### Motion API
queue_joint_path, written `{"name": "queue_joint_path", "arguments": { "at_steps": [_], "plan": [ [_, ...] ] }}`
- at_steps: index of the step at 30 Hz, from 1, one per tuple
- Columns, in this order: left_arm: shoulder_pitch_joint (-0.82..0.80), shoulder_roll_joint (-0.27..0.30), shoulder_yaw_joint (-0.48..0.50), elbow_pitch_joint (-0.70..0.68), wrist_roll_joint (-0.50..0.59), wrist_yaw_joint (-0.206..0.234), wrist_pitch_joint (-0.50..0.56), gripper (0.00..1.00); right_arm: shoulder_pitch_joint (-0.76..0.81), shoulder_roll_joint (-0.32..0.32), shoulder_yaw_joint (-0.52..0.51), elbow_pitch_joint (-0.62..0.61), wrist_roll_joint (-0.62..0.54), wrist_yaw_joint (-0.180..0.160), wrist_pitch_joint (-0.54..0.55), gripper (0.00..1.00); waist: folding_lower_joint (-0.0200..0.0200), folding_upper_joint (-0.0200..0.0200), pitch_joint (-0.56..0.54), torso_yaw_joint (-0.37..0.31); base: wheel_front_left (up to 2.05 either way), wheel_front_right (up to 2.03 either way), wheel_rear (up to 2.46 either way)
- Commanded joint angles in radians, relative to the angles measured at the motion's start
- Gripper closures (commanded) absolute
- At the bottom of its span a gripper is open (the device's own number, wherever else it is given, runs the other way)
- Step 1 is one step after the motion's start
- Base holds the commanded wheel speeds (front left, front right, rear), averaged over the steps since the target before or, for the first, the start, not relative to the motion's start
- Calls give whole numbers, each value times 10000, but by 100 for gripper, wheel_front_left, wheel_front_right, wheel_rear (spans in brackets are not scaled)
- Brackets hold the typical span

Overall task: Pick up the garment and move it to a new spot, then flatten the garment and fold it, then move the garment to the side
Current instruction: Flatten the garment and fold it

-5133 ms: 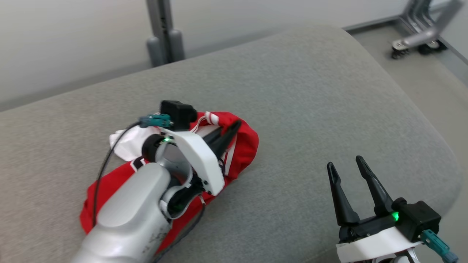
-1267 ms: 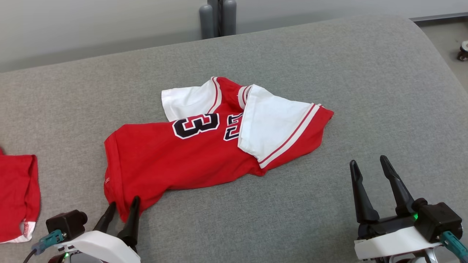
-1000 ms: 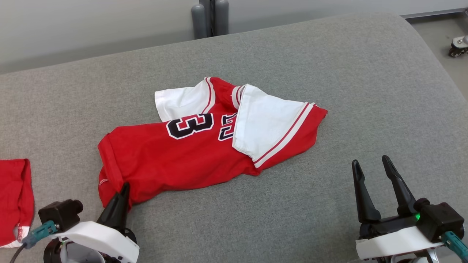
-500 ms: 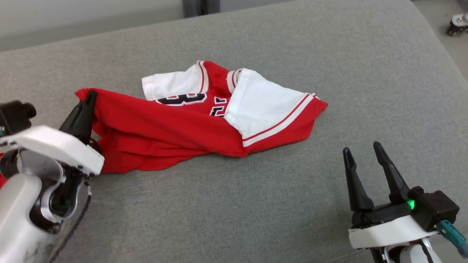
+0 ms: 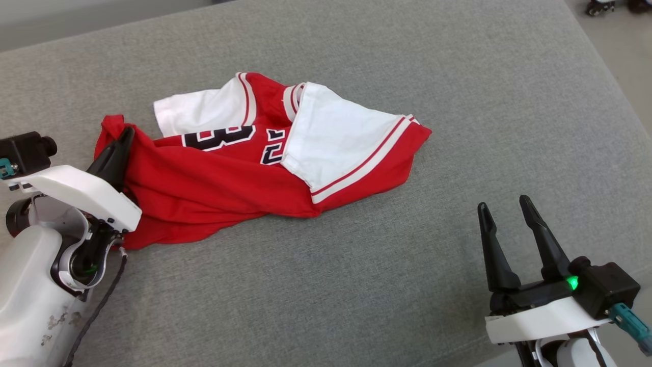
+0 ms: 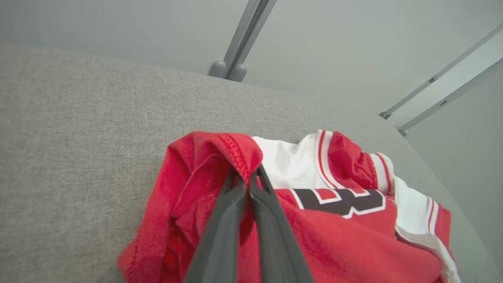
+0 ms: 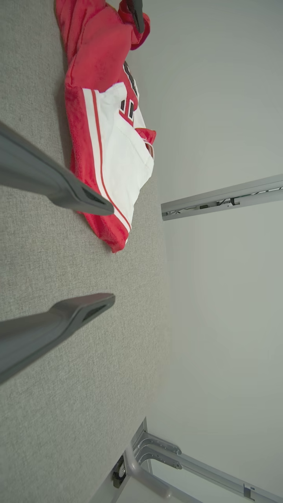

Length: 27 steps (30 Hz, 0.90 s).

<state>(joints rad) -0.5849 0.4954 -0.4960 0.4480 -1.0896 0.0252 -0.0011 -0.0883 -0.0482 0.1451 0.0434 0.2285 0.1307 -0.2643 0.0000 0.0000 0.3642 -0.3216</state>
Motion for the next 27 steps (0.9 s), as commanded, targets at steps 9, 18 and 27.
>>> {"name": "queue_joint_path", "arguments": {
  "at_steps": [9, 18, 27],
  "plan": [
    [1632, 494, -2, -3191, 149, 298, -618, 100, 557, -44, -414, 4, -100, 1, 0, 0, 0, 0, -961, 1169, 0, 0, 0],
    [6323, 589, -149, -8004, -496, 2035, -1480, 100, 971, -53, -550, 17, -372, -1, -2, 0, 0, 0, -1478, 2716, 0, 0, 0],
    [8119, 400, -454, -9978, -1067, 1716, -1948, 100, 842, -52, -667, -5, -745, -1, -2, 0, 0, 0, -1404, 3429, 0, 0, 0]
  ]
}}
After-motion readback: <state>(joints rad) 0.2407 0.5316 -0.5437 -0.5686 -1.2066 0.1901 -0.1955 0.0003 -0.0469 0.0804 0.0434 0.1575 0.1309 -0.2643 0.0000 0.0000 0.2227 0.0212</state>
